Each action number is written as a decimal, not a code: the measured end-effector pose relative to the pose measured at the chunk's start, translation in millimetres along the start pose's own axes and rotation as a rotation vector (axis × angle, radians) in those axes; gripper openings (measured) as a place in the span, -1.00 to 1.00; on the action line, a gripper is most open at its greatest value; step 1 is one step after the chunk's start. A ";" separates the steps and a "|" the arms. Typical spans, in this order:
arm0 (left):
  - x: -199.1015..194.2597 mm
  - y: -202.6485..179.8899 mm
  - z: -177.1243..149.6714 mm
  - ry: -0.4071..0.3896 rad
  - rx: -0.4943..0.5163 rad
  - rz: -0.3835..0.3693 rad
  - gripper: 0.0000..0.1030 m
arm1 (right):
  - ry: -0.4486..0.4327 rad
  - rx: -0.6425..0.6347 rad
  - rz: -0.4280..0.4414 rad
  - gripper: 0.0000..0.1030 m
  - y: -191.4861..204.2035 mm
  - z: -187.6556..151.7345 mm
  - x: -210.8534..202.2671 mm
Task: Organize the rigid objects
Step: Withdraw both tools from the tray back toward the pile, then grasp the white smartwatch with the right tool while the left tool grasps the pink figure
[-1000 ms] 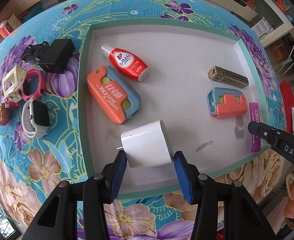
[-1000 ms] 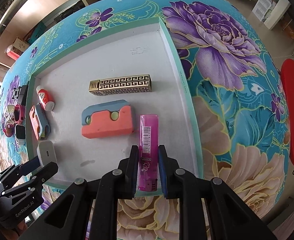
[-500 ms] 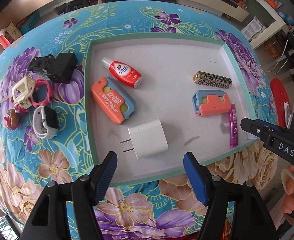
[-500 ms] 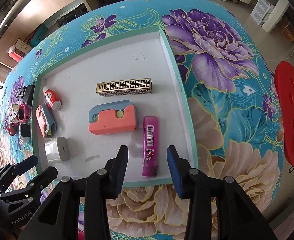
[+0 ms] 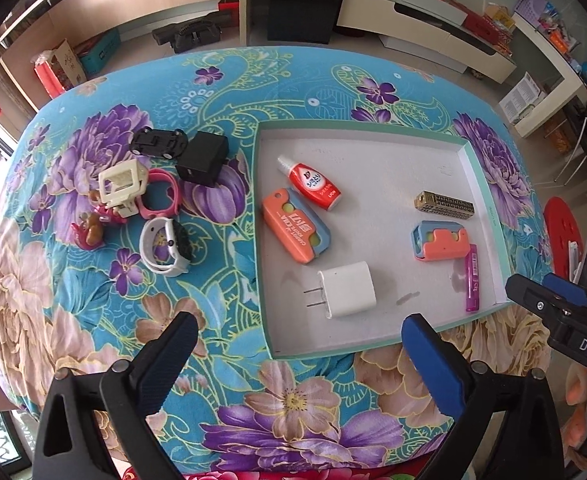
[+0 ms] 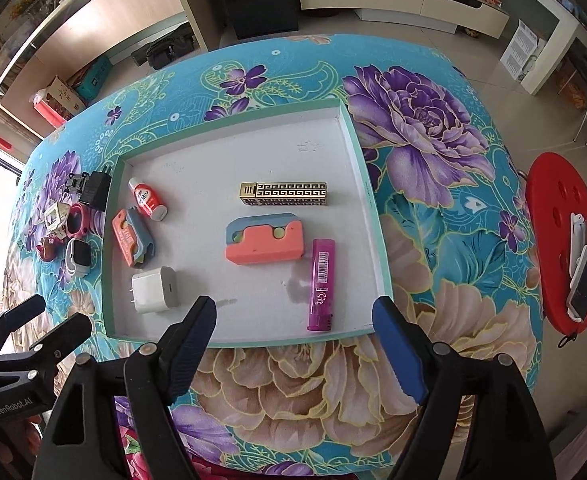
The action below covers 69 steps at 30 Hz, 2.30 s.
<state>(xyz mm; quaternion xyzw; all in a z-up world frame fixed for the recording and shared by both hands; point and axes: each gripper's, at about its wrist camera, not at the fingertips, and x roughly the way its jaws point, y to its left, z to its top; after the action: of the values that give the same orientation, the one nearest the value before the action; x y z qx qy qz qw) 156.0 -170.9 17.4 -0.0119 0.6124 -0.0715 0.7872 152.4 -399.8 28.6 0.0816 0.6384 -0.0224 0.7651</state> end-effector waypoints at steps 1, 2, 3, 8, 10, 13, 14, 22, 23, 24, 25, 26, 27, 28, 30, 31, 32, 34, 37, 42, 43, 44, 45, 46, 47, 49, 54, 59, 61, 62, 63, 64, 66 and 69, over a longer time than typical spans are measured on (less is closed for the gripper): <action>-1.9 4.5 -0.2 -0.006 -0.007 0.008 1.00 | -0.002 -0.005 -0.002 0.62 3.4 -0.4 -1.4; -4.3 10.4 -0.3 -0.011 -0.014 0.014 1.00 | -0.006 -0.010 -0.005 0.73 5.8 -1.0 -3.1; -6.2 16.0 -0.3 -0.017 -0.023 0.019 1.00 | -0.011 -0.014 -0.008 0.76 8.3 -1.7 -5.0; -17.5 50.6 3.2 -0.038 -0.065 0.041 1.00 | -0.024 -0.026 -0.014 0.77 22.4 -3.1 -13.0; -24.1 68.8 5.8 -0.051 -0.089 0.048 1.00 | -0.028 -0.032 -0.008 0.77 30.7 -1.7 -14.9; -33.8 99.0 8.5 -0.070 -0.127 0.061 1.00 | -0.037 -0.051 -0.004 0.77 48.4 1.2 -17.3; -36.5 109.6 8.3 -0.076 -0.141 0.066 1.00 | -0.040 -0.061 -0.003 0.77 55.4 2.3 -17.7; -41.6 186.8 3.9 -0.071 -0.253 0.038 1.00 | -0.037 -0.137 0.026 0.77 123.2 12.1 -10.3; -40.1 194.0 3.9 -0.066 -0.261 0.037 1.00 | -0.035 -0.148 0.030 0.77 132.7 13.2 -8.3; -38.0 200.9 4.1 -0.059 -0.271 0.036 1.00 | -0.033 -0.158 0.035 0.77 142.0 14.3 -6.2; -36.0 207.6 4.1 -0.053 -0.281 0.035 1.00 | -0.029 -0.169 0.042 0.77 151.3 15.3 -3.5; -33.8 214.0 4.3 -0.048 -0.290 0.032 1.00 | -0.024 -0.180 0.048 0.77 160.5 16.3 -0.2; -31.6 219.7 4.8 -0.045 -0.299 0.028 1.00 | -0.020 -0.192 0.050 0.77 169.7 17.0 2.9; -29.7 224.9 5.2 -0.041 -0.306 0.025 1.00 | -0.015 -0.204 0.052 0.77 178.7 17.9 6.5; -24.6 234.8 7.3 -0.035 -0.317 0.025 1.00 | -0.006 -0.224 0.057 0.77 194.7 19.1 13.9; -21.8 239.2 8.3 -0.032 -0.324 0.026 1.00 | -0.001 -0.231 0.059 0.77 202.3 19.5 17.8; -18.7 243.5 9.6 -0.028 -0.331 0.024 1.00 | 0.006 -0.239 0.061 0.77 209.6 20.2 22.4; -10.7 251.2 11.5 -0.019 -0.345 0.014 1.00 | 0.018 -0.250 0.068 0.77 222.9 21.5 31.5; 2.8 258.4 14.9 -0.004 -0.355 -0.001 1.00 | 0.041 -0.270 0.078 0.77 242.3 22.6 47.2; 28.0 261.5 22.4 0.026 -0.347 -0.003 1.00 | 0.083 -0.300 0.088 0.77 269.0 26.8 75.4; 33.1 261.5 23.9 0.031 -0.346 -0.007 1.00 | 0.093 -0.304 0.089 0.77 273.3 27.3 81.1; 37.9 261.0 26.3 0.036 -0.343 -0.010 1.00 | 0.101 -0.308 0.088 0.77 277.5 27.4 86.9; 42.2 259.5 28.5 0.040 -0.337 -0.012 1.00 | 0.110 -0.313 0.087 0.77 281.0 27.6 92.6; 46.4 257.6 30.9 0.044 -0.329 -0.014 0.99 | 0.118 -0.317 0.087 0.77 284.1 27.6 97.9; 50.7 255.5 33.4 0.048 -0.320 -0.014 0.99 | 0.127 -0.319 0.086 0.77 287.0 28.0 103.4; 58.4 250.7 38.7 0.055 -0.306 -0.011 0.98 | 0.141 -0.323 0.085 0.77 290.9 28.6 113.0; 73.1 241.3 48.8 0.063 -0.271 -0.014 0.96 | 0.168 -0.334 0.079 0.77 297.7 30.7 131.4; 83.7 236.2 54.2 0.073 -0.257 -0.013 0.86 | 0.183 -0.332 0.077 0.77 299.1 33.8 142.1; 85.1 234.8 55.1 0.071 -0.251 -0.017 0.76 | 0.184 -0.338 0.075 0.77 299.8 34.6 144.1; 87.5 233.6 57.8 0.074 -0.245 -0.019 0.72 | 0.186 -0.339 0.075 0.77 300.8 36.3 145.9; 89.7 231.7 59.2 0.079 -0.240 -0.019 0.72 | 0.187 -0.338 0.076 0.77 301.7 36.5 146.9; 90.2 231.4 59.2 0.081 -0.237 -0.019 0.71 | 0.188 -0.339 0.074 0.77 303.3 37.0 148.6; 92.5 231.5 59.4 0.082 -0.236 -0.028 0.58 | 0.191 -0.338 0.069 0.77 307.5 38.9 153.1; 95.4 227.0 59.1 0.085 -0.227 -0.038 0.44 | 0.192 -0.332 0.070 0.73 310.9 41.5 157.4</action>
<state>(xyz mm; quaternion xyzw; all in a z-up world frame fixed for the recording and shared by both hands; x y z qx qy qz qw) 258.2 37.4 -83.8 -0.1097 0.6489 -0.0172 0.7527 264.8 -88.7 -88.7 -0.0221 0.7001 0.1177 0.7040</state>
